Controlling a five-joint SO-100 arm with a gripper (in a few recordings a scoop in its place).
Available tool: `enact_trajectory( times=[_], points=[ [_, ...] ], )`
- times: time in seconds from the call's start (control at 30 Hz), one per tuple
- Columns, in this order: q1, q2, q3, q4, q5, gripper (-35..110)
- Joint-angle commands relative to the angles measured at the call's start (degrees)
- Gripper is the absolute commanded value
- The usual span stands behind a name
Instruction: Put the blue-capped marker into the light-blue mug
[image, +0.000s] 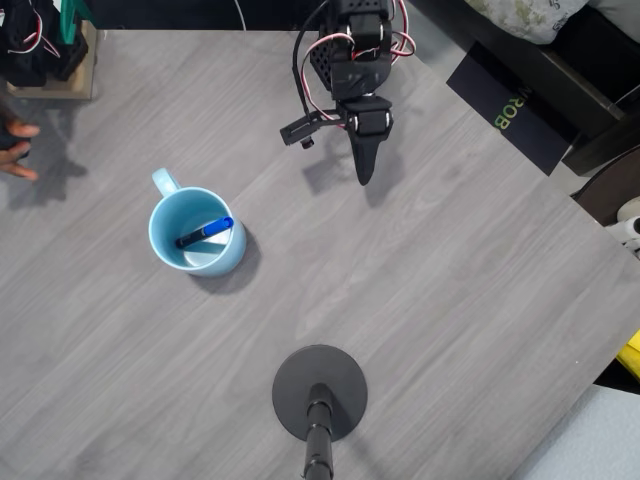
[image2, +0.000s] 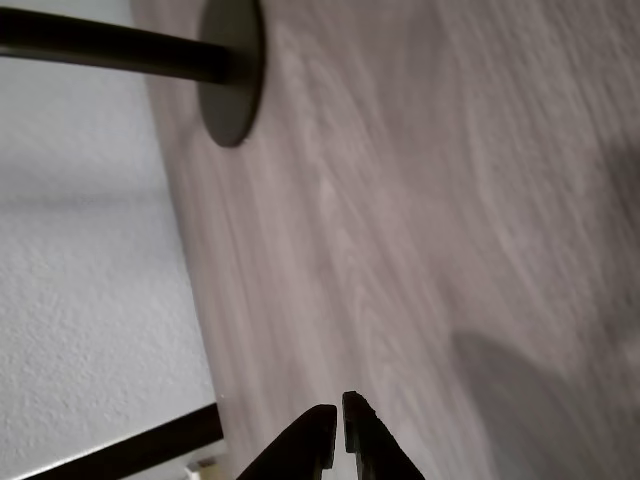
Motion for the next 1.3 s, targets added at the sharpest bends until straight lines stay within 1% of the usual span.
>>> enact_trajectory(
  times=[0.0,0.23,0.47,0.57,0.67,0.9,1.0,1.03,1.13,1.27],
  points=[
    [0.0,1.93,1.32,0.62,-0.18,0],
    [-1.49,1.93,6.42,1.67,0.18,0],
    [-2.81,1.93,6.5,4.75,-0.35,0],
    [-3.16,1.93,6.5,6.77,-2.81,0],
    [-6.06,1.93,6.5,11.69,-6.33,0],
    [-3.78,1.93,6.5,15.12,-6.59,0],
    [-3.43,1.93,6.5,18.19,-5.98,0],
    [-1.85,1.93,6.5,19.25,-6.33,0],
    [-0.53,1.93,6.5,20.65,-1.76,0],
    [2.81,1.93,6.5,20.65,-1.67,0]
  ],
)
